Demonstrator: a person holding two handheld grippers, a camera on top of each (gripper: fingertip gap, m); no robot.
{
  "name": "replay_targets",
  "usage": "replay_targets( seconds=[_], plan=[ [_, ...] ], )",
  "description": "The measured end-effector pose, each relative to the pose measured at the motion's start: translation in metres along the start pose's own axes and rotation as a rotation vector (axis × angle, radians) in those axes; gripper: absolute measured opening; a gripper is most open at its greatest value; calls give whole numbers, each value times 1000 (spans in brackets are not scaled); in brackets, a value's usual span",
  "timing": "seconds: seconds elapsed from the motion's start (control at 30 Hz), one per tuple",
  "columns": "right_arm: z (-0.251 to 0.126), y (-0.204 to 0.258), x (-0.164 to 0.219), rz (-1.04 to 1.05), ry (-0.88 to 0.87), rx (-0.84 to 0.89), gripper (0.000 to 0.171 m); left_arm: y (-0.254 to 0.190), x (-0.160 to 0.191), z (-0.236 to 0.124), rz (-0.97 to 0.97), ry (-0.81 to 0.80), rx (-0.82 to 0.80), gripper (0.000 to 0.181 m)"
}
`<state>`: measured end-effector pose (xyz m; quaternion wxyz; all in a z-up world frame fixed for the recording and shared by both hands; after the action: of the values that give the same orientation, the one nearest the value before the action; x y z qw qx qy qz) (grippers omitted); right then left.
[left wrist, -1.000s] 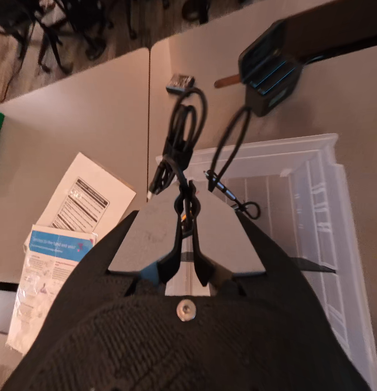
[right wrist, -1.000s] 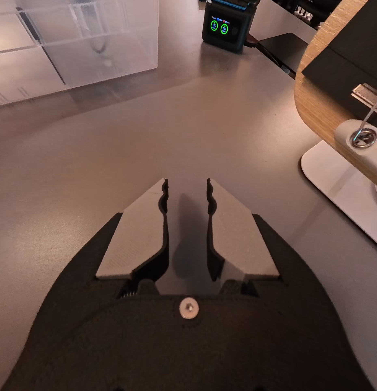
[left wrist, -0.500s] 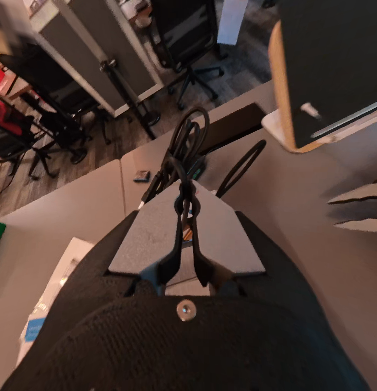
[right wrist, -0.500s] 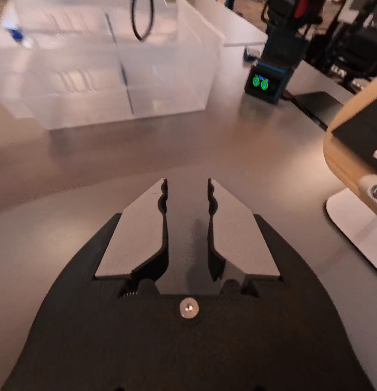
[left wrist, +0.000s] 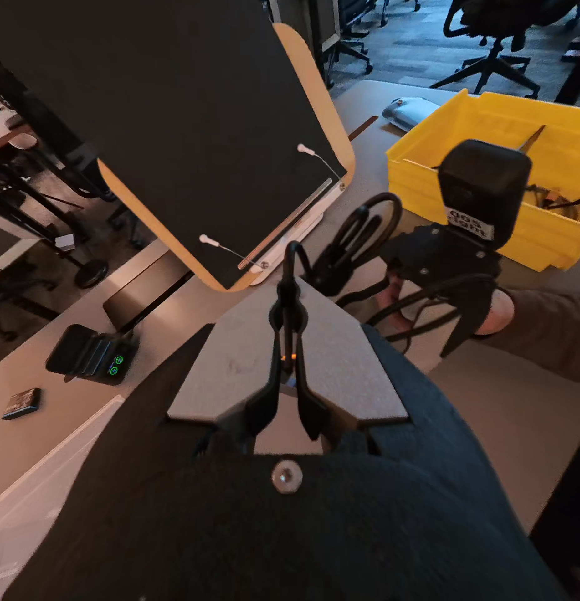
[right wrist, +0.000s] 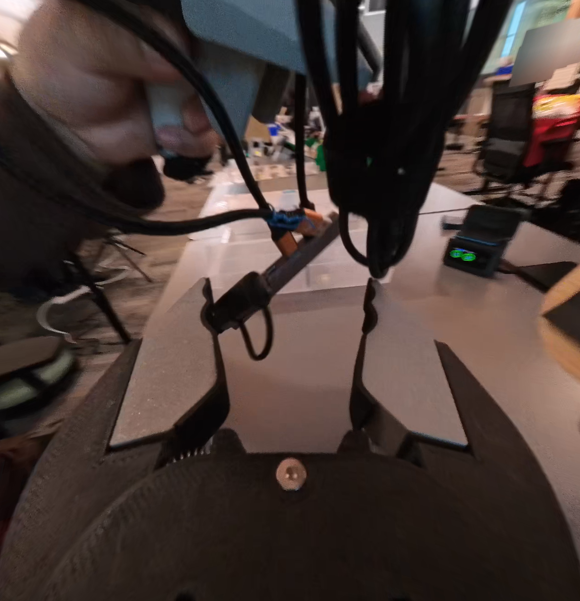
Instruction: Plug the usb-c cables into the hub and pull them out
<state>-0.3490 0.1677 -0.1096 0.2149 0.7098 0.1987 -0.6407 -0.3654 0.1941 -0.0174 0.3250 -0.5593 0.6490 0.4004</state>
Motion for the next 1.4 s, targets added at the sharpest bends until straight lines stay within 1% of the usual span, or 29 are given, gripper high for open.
replay_targets(
  seconds=[0.07, 0.1, 0.27, 0.3, 0.33, 0.4, 0.43, 0.5, 0.53, 0.6, 0.67, 0.7, 0.77, 0.83, 0.87, 0.9, 0.93, 1.03, 1.07, 1.13, 1.2, 1.23, 1.33, 1.4],
  plan=[
    [-1, 7, -1, 84, -2, -82, 97, -4, 1, 10, 3, -2, -6, 0],
    [0, 9, 0, 110, 5, -102, 96, -4, 0, 13, -5, -9, -7, 0],
    [13, 10, 18, 103, 108, -63, 97, -7, -1, 26, -56, -49, -5, 0],
    [15, 7, 23, 100, 138, -32, 75, -8, -1, 28, -67, -59, -3, 0],
    [17, 0, 28, 82, 169, 26, 34, -8, -1, 29, -77, -72, -1, 0],
    [15, -11, 37, 31, 222, 99, 14, -9, 1, 31, -98, -85, 14, 0],
    [14, -12, 40, 24, 246, 91, 9, -8, 2, 32, -108, -89, 19, 0],
    [8, -8, 42, 50, 276, 7, 5, -7, 4, 32, -122, -112, 41, 1],
    [5, -8, 44, 70, 286, -26, 6, -5, 5, 31, -130, -120, 47, 5],
    [-1, -14, 47, 99, 288, -57, 6, 2, 11, 27, -153, -118, 46, 32],
    [-9, -14, 44, 155, 275, -137, 4, 6, 23, 21, -170, -105, 43, 58],
    [-14, -11, 42, 185, 266, -193, 7, 6, 31, 18, -168, -100, 56, 62],
    [-21, -10, 41, 209, 261, -250, 5, 1, 49, 15, -169, -98, 129, 56],
    [-26, -12, 43, 193, 271, -252, 4, -12, 70, 17, -200, -72, 256, 53],
    [-29, -11, 42, 191, 271, -262, 4, -20, 80, 19, -217, -58, 323, 49],
    [-32, -9, 40, 193, 268, -286, 4, -29, 89, 21, -221, -49, 392, 40],
    [-36, -5, 38, 192, 265, -318, 4, -36, 95, 24, -217, -42, 439, 38],
    [-44, 5, 41, 155, 305, -374, 6, -45, 108, 37, -154, -23, 470, 34],
    [-46, 6, 44, 137, 329, -371, 7, -51, 109, 39, -132, -21, 510, 28],
    [-50, 6, 47, 128, 357, -374, 7, -66, 111, 40, -97, -29, 602, 6],
    [-54, 7, 49, 133, 372, -387, 6, -71, 111, 41, -96, -53, 644, 5],
    [-55, 7, 52, 124, 387, -383, 6, -74, 112, 41, -100, -63, 670, 8],
    [-54, 4, 62, 92, 450, -342, 7, -80, 119, 43, -156, -57, 736, 32],
    [-54, 5, 67, 92, 473, -351, 7, -83, 124, 47, -171, -58, 763, 30]
  ],
)
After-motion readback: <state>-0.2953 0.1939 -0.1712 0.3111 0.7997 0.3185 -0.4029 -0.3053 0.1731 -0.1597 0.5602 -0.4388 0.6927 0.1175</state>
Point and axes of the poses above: each gripper's, where its closed fingertips meet, z out along the fingers, x out of its underside, y = z × x across the jaws, the point moved 1 cm from there along -z, back along the fingers, and after that the axes turned 8 degrees about x, right-handed, at the moved point
